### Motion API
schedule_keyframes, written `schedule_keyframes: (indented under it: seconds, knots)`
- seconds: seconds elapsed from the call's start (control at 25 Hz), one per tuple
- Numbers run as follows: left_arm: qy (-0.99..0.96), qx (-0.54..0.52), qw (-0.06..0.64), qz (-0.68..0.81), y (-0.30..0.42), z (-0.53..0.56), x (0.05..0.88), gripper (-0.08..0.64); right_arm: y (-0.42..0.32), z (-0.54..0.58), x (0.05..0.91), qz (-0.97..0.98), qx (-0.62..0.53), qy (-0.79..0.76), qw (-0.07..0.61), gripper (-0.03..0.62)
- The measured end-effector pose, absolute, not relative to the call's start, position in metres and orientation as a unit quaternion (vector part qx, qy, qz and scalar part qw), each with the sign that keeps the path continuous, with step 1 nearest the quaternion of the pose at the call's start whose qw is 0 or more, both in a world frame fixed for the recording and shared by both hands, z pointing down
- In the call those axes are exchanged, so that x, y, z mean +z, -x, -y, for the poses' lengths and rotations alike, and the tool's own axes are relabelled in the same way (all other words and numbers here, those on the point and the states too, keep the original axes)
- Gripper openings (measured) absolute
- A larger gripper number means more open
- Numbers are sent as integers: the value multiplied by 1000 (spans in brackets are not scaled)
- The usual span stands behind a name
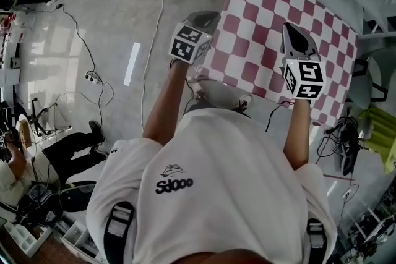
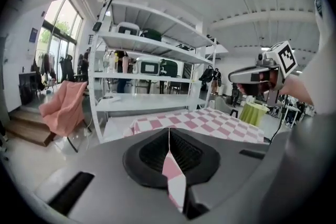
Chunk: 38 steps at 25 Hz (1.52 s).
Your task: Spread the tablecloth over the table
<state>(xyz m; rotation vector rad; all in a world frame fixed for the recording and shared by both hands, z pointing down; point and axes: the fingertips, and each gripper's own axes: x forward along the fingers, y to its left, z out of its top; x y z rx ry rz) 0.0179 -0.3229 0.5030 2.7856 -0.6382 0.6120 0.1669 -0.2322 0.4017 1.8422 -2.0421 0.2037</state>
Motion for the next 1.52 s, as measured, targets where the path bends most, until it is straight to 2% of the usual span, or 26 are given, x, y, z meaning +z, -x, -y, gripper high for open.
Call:
schedule_keyframes:
  seconds: [0.2, 0.4, 0.84, 1.12, 1.52]
  knots:
    - [-964, 149, 57, 210, -41, 316, 433, 32, -191, 215, 345, 713, 22, -681, 164, 21]
    - [-970, 124, -5, 211, -62, 310, 378, 33, -214, 201, 311, 689, -14, -704, 172, 21]
    - [-977, 74, -84, 182, -92, 280, 302, 34, -229, 180, 267, 672, -59, -720, 166, 21]
    - [-972, 59, -116, 195, -100, 260, 278, 34, -227, 171, 260, 681, -64, -711, 162, 21]
    - [-975, 60, -115, 181, -100, 264, 280, 34, -224, 182, 267, 680, -60, -710, 171, 21]
